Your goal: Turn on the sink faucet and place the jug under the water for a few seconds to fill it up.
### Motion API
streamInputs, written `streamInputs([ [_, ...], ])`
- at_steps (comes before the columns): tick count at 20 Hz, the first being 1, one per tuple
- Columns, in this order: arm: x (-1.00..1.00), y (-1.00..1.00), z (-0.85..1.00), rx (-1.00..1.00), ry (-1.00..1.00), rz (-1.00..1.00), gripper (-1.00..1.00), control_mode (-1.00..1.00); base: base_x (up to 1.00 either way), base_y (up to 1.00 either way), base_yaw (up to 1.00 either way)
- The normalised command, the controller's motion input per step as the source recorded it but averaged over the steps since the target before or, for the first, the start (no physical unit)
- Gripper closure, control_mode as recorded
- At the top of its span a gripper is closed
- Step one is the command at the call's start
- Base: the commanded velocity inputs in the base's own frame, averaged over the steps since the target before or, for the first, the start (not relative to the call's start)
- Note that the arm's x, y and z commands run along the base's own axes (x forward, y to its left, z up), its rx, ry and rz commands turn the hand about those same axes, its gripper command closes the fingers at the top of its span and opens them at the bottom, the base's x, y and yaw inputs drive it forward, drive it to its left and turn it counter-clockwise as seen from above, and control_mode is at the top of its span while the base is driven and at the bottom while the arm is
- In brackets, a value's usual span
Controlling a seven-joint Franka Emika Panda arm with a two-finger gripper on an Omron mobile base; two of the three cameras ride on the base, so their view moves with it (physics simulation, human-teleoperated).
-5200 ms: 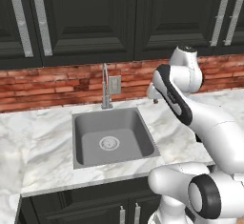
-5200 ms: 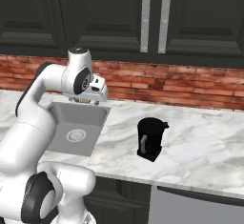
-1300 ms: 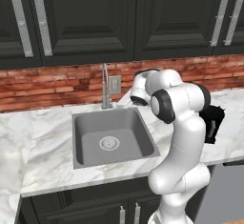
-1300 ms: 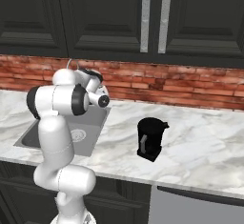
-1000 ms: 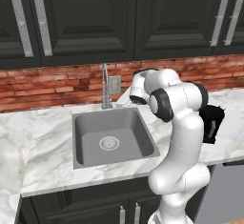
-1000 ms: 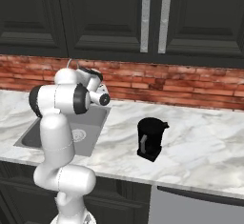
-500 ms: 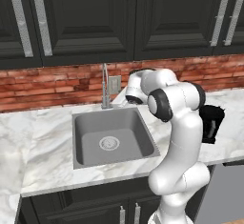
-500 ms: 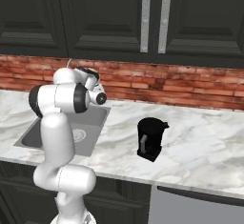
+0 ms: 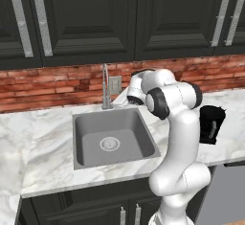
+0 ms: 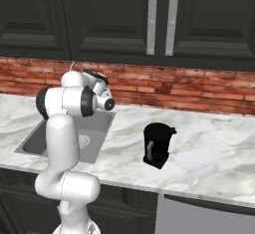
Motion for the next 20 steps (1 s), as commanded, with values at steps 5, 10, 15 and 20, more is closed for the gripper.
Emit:
streamInputs([
  [5,0.25,0.0,-0.19,0.01,0.0,0.01,-1.0,-1.0,0.0,0.0,0.0],
  [10,0.3,0.0,-0.2,0.0,0.0,0.0,-1.0,-1.0,0.0,0.0,0.0],
  [15,0.26,0.0,-0.15,0.0,0.0,0.01,-1.0,-1.0,0.0,0.0,0.0],
  [20,0.29,0.0,-0.09,0.0,0.0,0.01,-1.0,-1.0,0.0,0.0,0.0],
])
